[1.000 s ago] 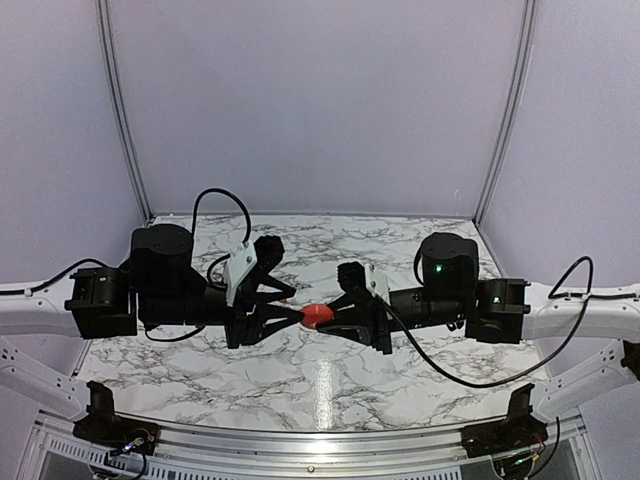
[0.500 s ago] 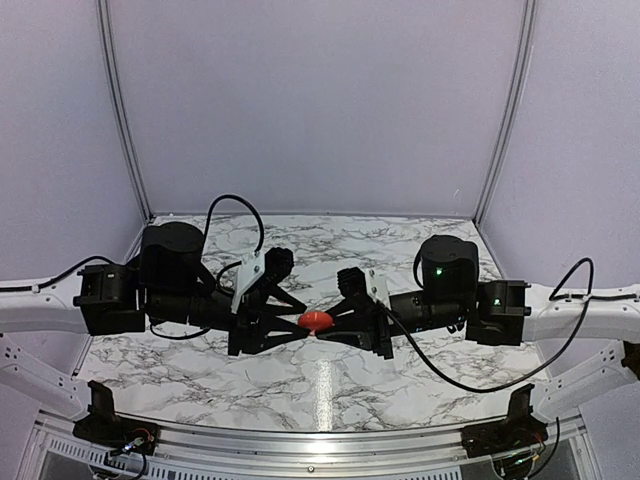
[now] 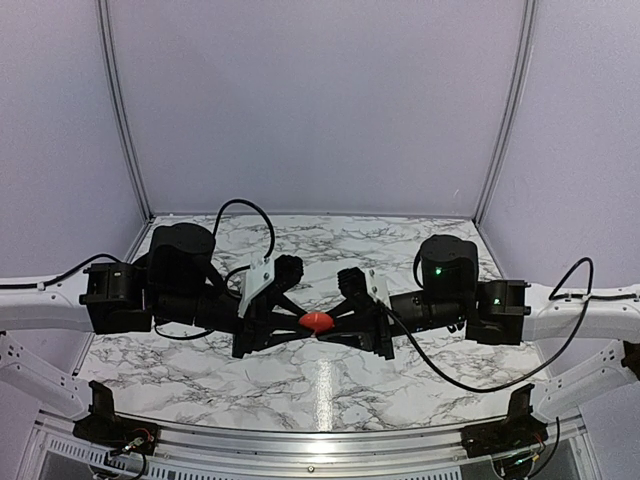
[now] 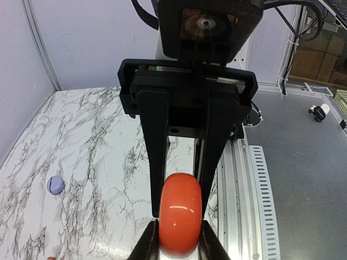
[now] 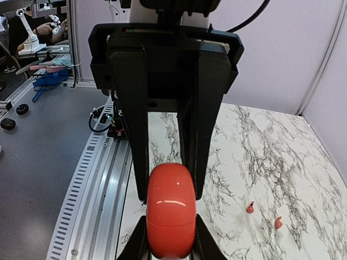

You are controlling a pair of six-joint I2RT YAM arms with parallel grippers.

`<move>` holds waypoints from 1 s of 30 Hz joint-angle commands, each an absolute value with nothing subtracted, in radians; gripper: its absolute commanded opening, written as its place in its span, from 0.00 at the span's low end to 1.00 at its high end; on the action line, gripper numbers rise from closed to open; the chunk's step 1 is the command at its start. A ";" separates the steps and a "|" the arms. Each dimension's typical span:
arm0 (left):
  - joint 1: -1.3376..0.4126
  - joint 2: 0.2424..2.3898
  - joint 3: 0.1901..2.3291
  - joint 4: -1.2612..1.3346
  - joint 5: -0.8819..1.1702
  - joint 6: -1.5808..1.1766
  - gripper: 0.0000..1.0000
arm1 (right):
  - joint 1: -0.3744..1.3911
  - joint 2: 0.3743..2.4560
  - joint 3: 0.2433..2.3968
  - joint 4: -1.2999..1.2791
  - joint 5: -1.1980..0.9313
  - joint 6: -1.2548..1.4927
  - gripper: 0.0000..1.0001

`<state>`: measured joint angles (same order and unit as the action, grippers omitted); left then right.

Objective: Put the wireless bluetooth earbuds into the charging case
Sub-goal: Pass from the right arm to the left

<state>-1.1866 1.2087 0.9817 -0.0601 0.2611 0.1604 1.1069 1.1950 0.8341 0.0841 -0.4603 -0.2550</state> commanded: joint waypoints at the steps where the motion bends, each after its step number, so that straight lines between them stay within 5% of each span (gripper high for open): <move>1: -1.190 1.209 1.000 -0.075 0.247 0.154 0.21 | 1.110 1.206 0.852 0.083 -0.465 -0.253 0.00; 6: -1.194 1.225 1.004 -0.094 0.260 0.160 0.24 | 1.111 1.225 0.865 0.075 -0.481 -0.252 0.00; 22: -1.205 1.216 1.002 -0.127 0.269 0.157 0.04 | 1.111 1.251 0.885 0.055 -0.498 -0.251 0.00; 24: -1.204 1.212 1.002 -0.127 0.264 0.142 0.00 | 1.111 1.250 0.886 0.054 -0.492 -0.245 0.09; 30: -1.192 1.191 0.975 -0.053 0.169 0.016 0.00 | 1.110 1.196 0.863 0.079 -0.335 -0.239 0.59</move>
